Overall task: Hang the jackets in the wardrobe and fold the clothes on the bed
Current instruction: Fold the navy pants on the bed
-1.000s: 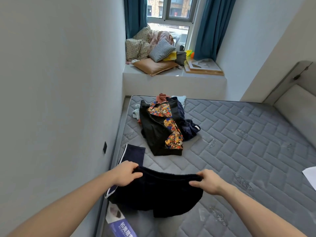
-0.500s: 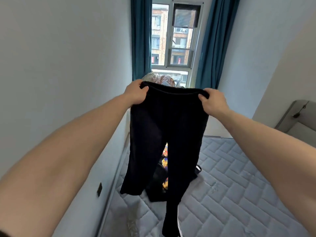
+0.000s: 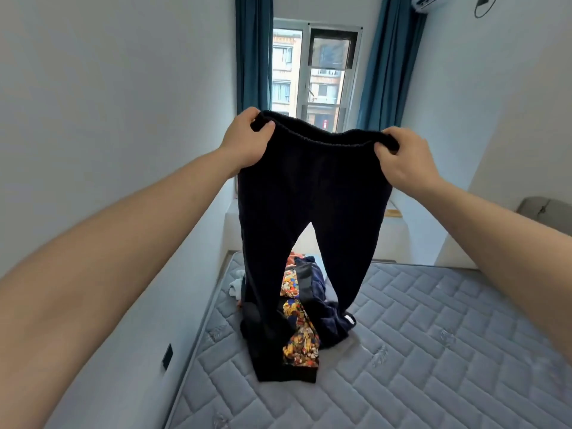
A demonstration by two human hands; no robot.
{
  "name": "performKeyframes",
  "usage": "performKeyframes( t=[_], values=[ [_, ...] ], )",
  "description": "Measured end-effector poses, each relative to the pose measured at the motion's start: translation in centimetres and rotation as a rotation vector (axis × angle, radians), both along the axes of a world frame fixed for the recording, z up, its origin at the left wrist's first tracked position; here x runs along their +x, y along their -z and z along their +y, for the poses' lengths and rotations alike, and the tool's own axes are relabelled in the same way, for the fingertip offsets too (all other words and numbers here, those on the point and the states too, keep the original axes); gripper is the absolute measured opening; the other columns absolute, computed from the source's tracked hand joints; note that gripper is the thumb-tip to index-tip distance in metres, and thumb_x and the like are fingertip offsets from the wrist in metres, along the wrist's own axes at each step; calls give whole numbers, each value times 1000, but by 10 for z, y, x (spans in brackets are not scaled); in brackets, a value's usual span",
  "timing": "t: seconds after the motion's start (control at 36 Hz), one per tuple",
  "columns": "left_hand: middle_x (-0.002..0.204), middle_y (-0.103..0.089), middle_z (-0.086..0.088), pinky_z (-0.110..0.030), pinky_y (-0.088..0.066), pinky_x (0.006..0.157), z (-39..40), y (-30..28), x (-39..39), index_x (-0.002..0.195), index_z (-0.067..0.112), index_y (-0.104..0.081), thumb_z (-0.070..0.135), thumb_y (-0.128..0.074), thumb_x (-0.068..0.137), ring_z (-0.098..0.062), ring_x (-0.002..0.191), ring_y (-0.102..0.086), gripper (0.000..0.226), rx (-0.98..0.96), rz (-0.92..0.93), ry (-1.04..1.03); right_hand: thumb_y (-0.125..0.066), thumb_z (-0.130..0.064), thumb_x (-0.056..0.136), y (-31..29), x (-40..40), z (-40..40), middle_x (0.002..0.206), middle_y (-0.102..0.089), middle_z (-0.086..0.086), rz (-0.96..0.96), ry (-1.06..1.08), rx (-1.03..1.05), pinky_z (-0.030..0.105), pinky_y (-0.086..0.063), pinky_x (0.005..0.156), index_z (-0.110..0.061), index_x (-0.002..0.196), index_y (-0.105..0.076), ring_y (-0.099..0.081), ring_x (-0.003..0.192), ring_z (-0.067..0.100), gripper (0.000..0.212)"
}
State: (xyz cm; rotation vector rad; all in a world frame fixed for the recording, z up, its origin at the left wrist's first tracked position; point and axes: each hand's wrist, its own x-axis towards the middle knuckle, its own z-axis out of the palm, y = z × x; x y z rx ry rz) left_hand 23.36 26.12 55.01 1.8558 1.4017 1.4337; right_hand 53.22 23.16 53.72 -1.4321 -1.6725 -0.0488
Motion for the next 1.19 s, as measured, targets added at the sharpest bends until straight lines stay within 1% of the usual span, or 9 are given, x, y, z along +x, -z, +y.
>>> performKeyframes(
  t=[0.19,0.28,0.36,0.53,0.61,0.72,0.92,1.03,1.19],
  values=[
    [84,-61,16,-13,-37,58,-82,159,7,91,35,-55,37,-55,102,5,71,-57,11,-193,123,84,-61,-26,95,152,25,-73,75,-63,-12,27,-54,-237,24,-43,65,-29,79,-60,-61,74,8,16],
    [86,-61,13,-14,-37,63,-124,246,9,90,35,-56,31,-58,101,3,76,-56,12,-331,176,101,-67,-24,92,241,34,-111,84,-68,-9,-5,-39,-414,35,-49,73,-26,91,-69,-64,82,17,3],
    [92,-64,8,-23,-39,74,-172,332,12,91,34,-58,24,-63,98,-4,84,-58,13,-474,230,119,-70,-20,90,325,41,-151,94,-72,-2,-37,-57,-603,41,-53,80,-23,98,-74,-66,89,22,10],
    [80,-58,20,-11,-38,68,-265,456,25,83,43,-51,25,-64,97,10,73,-55,26,-764,259,182,-65,-24,90,446,50,-225,99,-64,-15,-130,-154,-1044,30,-48,85,-35,98,-69,-64,98,13,13],
    [85,-59,18,-9,-37,70,-297,500,28,88,36,-53,26,-63,98,10,70,-54,18,-892,292,197,-63,-27,91,488,51,-253,101,-61,-15,-157,-168,-1197,31,-49,87,-35,96,-67,-63,99,12,10],
    [86,-62,4,-29,-42,75,-333,552,26,93,22,-53,33,-62,98,-7,68,-48,16,-1077,365,175,-62,-26,89,536,46,-288,105,-59,-15,-169,-166,-1340,27,-47,90,-37,99,-64,-61,102,9,15],
    [95,-65,3,-38,-43,100,-378,626,17,98,27,-52,35,-63,96,-15,82,-51,14,-1236,417,199,-60,-24,87,602,34,-347,113,-56,-14,-208,-180,-1515,25,-45,93,-42,95,-54,-58,111,10,21],
    [90,-66,4,-33,-49,87,-394,668,14,95,21,-57,34,-68,92,-10,74,-53,16,-1248,371,206,-61,-27,89,635,34,-378,113,-51,-13,-247,-177,-1561,25,-46,92,-41,100,-53,-60,111,10,19],
    [89,-71,9,-24,-46,77,-422,729,18,91,19,-64,35,-71,90,-11,83,-62,18,-1320,274,89,-62,-27,94,684,31,-410,121,-52,-12,-332,-144,-1586,28,-45,92,-34,119,-59,-61,110,14,26]
  ],
)
